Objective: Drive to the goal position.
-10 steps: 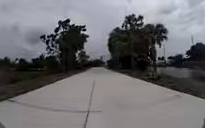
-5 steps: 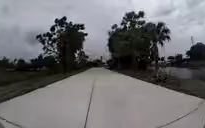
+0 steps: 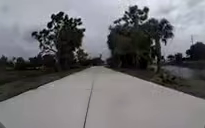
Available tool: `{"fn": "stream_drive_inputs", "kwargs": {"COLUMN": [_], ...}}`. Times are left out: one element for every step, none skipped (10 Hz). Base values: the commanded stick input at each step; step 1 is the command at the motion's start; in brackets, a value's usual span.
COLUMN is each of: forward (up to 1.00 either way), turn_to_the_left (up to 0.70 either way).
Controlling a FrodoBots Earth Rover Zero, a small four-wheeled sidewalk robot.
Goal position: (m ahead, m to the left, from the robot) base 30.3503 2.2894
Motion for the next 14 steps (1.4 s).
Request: {"fn": "stream_drive_inputs", "kwargs": {"forward": [0.85,0.85,0.85,0.85,0.85,0.85,0.85,0.85,0.85,0.85,0.85,0.85,0.85,0.85], "turn_to_the_left": [0.20,0.07,0.00,0.00,0.00,0.00,0.00,0.00,0.00,0.00,0.00,0.00,0.00,0.00]}}
